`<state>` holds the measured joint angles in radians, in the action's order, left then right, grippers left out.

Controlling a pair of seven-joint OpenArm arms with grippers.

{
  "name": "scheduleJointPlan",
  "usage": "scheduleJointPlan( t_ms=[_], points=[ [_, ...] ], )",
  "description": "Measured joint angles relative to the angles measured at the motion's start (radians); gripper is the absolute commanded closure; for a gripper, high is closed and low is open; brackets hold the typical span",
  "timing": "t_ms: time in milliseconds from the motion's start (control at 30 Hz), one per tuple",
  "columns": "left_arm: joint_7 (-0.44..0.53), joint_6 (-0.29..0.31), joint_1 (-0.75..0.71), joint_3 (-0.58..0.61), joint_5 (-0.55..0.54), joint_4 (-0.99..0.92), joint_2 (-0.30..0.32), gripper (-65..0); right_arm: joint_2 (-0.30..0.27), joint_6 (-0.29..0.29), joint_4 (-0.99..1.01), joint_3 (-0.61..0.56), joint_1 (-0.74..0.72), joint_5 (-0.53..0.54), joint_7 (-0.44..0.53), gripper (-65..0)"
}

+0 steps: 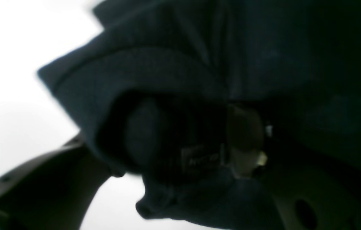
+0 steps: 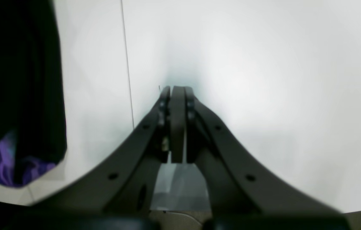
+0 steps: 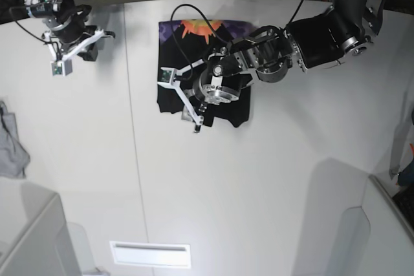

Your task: Fold the T-shirt properly

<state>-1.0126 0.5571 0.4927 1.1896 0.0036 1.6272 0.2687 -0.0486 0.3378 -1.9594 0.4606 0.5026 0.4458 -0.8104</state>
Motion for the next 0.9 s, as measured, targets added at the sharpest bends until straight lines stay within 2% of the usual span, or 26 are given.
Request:
scheduleJointPlan(
  t_ms=[67,367,400,433,500,533,567,633,667,700,767,833,900],
  points=[
    [-0.001,0.011,-0.011,-0.039,-0.013,0.029,0.0,-48.4,0.0,0.0,0.0,0.0,0.0,0.0,0.0,0.0],
    [0.003,0.009,-0.031,-0.378,-0.015,0.22,0.0,-46.2,-0.003,0.0,0.0,-0.001,0.007,0.0,0.0,0.0],
    [0.004,0.008,-0.051,-0.435,-0.008,0.241,0.0,-43.4,-0.003,0.001,0.0,0.0,0.01,0.0,0.001,0.0],
    [0.005,0.008,-0.087,-0.509,-0.01,0.272,-0.003,-37.4,-0.002,0.002,0.0,0.0,0.02,0.003,0.014,0.0],
    [0.003,0.008,-0.174,-0.658,-0.004,0.338,0.003,-18.4,-0.007,0.003,-0.004,0.002,0.044,-0.002,0.021,0.0],
    [0.008,0.008,-0.224,-0.719,-0.002,0.356,0.001,-7.9,-0.008,0.003,-0.004,0.003,0.06,-0.004,0.042,0.0],
    [0.01,-0.004,-0.27,-0.773,0.012,0.364,0.002,0.0,-0.015,0.005,-0.004,0.002,0.079,-0.024,0.087,0.0],
    [-0.001,0.001,-0.356,-0.879,0.011,0.351,0.004,0.0,-0.031,0.011,-0.005,-0.005,0.122,-0.106,0.212,0.0],
    [0.031,0.002,-0.401,-0.948,0.003,0.35,-0.001,0.0,-0.031,0.009,-0.006,-0.004,0.149,-0.166,0.289,0.0],
    [0.102,-0.002,-0.449,-1.025,0.014,0.352,-0.004,0.0,-0.027,0.007,-0.006,-0.002,0.172,-0.217,0.338,0.0],
    [0.303,-0.008,-0.56,-1.176,0.008,0.359,-0.005,0.0,-0.009,0.007,-0.007,0.0,0.218,-0.285,0.431,0.0],
    [0.483,-0.023,-0.692,-1.278,0.034,0.359,0.02,0.0,0.0,0.04,-0.007,0.0,0.262,-0.324,0.471,0.0],
    [0.729,-0.01,-0.861,-1.345,0.026,0.351,0.062,0.0,0.002,0.097,-0.016,0.002,0.307,-0.351,0.479,0.0]
  ],
)
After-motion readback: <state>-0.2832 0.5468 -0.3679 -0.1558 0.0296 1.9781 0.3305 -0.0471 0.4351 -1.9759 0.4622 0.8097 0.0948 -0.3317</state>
